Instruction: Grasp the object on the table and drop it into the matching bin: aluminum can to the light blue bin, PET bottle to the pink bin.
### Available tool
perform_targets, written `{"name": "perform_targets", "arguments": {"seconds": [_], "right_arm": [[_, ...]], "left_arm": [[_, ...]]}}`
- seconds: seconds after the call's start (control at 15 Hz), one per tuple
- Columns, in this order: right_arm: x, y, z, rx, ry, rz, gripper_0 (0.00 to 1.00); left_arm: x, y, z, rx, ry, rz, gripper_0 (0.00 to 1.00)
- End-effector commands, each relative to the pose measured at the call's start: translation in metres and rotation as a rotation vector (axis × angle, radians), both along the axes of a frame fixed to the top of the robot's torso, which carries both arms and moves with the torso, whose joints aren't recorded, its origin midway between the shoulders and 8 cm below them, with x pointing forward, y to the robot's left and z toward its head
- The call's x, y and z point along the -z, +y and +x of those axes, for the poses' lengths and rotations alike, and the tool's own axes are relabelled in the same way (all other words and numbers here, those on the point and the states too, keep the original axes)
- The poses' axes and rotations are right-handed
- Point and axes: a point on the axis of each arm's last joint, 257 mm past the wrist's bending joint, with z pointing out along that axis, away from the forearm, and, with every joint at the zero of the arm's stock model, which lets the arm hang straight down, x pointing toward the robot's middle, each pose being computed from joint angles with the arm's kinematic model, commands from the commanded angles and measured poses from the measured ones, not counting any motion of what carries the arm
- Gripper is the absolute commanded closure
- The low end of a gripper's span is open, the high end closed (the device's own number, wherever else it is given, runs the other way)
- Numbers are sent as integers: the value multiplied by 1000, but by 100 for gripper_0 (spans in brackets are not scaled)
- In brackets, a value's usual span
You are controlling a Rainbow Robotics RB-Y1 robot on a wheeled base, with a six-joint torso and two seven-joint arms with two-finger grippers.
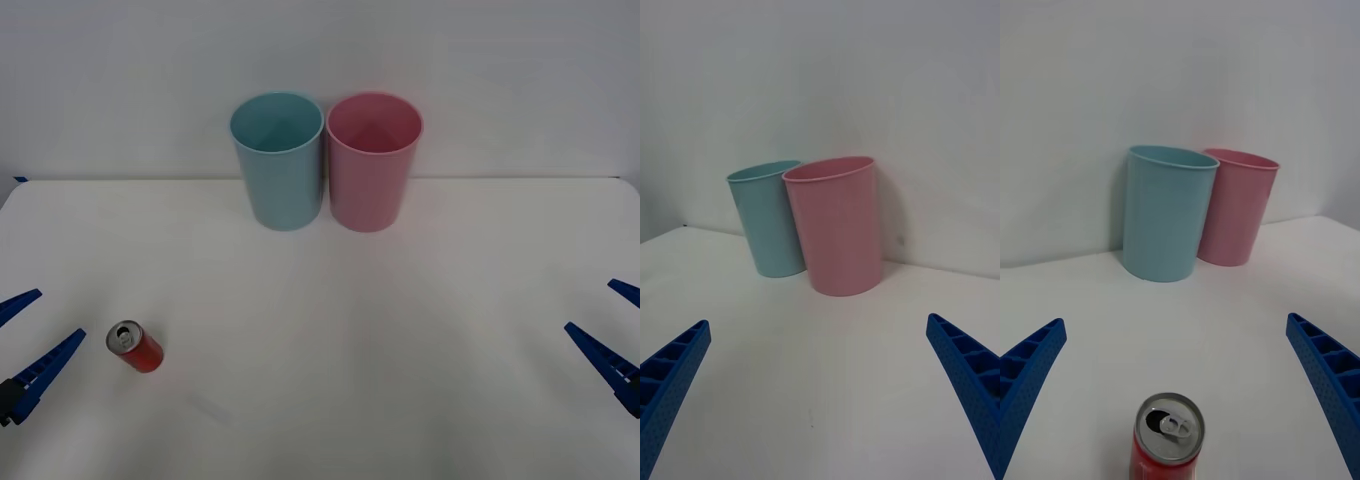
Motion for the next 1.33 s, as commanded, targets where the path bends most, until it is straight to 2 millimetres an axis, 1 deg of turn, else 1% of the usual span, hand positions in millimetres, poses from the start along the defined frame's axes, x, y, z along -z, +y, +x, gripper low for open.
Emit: {"name": "perform_targets", "arguments": {"seconds": [0.07,0.4,0.67,0.8,0.93,1.33], "right_arm": [[0,0,0,0,0,0,0],[0,0,0,0,0,0,0],[0,0,0,0,0,0,0],[0,0,0,0,0,0,0],[0,0,0,0,0,0,0],[0,0,0,0,0,0,0]], "left_arm": [[10,11,-9,-21,29,22,0],[34,21,-29,-57,81,67,0],[64,35,-46,-101,95,189,0],[78,41,-53,-118,109,213,0],[93,41,-55,-127,141,191,0],[115,38,-53,-184,195,120,0]]}}
